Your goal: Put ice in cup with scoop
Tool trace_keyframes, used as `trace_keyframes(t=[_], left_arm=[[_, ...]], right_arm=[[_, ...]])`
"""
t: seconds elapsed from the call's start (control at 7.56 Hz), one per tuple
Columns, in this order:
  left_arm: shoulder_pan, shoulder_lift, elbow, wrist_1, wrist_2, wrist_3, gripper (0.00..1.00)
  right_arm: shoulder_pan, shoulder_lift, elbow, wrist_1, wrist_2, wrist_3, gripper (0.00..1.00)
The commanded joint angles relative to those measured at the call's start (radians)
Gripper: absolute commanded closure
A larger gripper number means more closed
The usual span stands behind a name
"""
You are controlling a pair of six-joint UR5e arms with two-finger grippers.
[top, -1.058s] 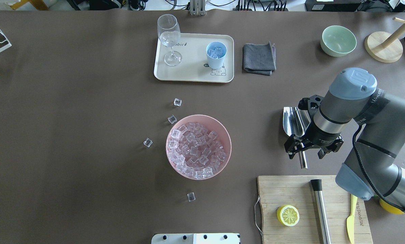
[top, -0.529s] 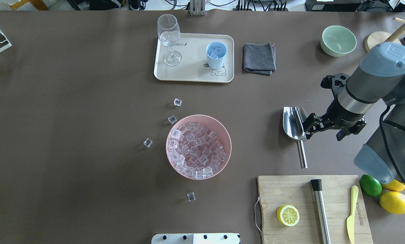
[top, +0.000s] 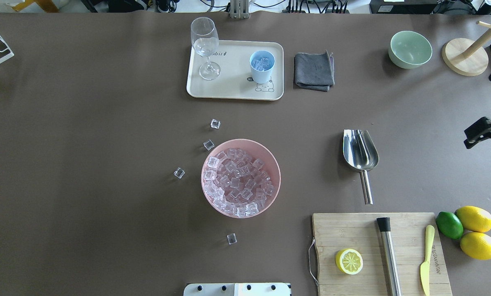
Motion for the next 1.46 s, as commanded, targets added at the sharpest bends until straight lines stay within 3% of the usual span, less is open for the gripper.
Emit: trace_keyframes(t=[0.0, 0.26, 0.53, 0.79, 1.32], left_arm=[[-0.025, -0.001, -0.01, 0.05, -0.012, -0.006, 0.02], [-0.032, 0.001, -0.052, 0.133, -0.052, -0.008, 0.02], [-0.049, 0.001, -0.046, 0.135, -0.053, -0.009, 0.02], [-0.052, -0.002, -0.049, 0.13, -0.05, -0.153, 0.02], [-0.048, -0.001, -0.037, 0.129, -0.053, -0.15, 0.02]], right_arm=[[0.314, -0.091, -0.154, -0.002, 0.004, -0.406, 0.0], [0.434, -0.108, -0.254, -0.002, -0.005, -0.542, 0.0], [0.447, -0.117, -0.256, 0.001, -0.004, -0.529, 0.0], [0.46, -0.11, -0.256, 0.009, 0.001, -0.529, 0.0], [0.47, -0.099, -0.252, 0.04, 0.004, -0.525, 0.0]])
